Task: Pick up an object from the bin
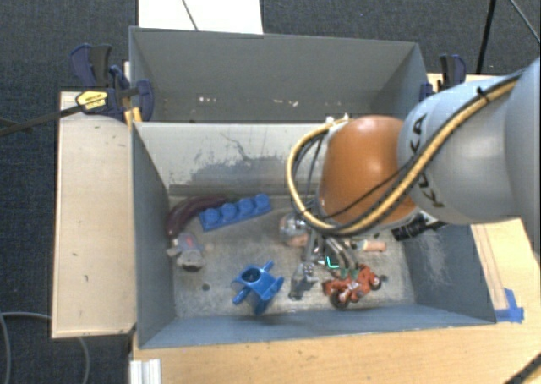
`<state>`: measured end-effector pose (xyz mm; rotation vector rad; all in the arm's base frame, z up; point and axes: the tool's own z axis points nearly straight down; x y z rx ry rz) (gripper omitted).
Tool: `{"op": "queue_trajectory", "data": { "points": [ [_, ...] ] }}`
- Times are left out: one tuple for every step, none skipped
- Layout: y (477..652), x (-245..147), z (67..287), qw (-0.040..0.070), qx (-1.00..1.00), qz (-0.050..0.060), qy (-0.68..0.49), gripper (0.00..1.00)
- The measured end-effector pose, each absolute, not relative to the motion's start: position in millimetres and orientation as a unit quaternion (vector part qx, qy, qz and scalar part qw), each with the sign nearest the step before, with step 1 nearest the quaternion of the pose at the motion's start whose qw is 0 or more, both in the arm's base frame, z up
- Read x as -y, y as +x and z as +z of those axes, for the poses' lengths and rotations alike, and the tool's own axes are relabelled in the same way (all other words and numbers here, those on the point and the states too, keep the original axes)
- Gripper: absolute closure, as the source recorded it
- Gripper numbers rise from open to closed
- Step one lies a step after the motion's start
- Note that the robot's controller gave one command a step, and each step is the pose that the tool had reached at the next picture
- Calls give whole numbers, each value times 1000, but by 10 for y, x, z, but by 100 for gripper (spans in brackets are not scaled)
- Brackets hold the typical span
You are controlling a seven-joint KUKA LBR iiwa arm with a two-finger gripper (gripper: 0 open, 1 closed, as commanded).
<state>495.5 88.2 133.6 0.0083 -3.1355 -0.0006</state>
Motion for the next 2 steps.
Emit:
{"op": "queue_trajectory", "data": {
  "points": [
    [4976,-879,1375,-1,1000,-1,1,0],
    [4971,-1223,767,0,982,-1,189,100]
  ]
}}
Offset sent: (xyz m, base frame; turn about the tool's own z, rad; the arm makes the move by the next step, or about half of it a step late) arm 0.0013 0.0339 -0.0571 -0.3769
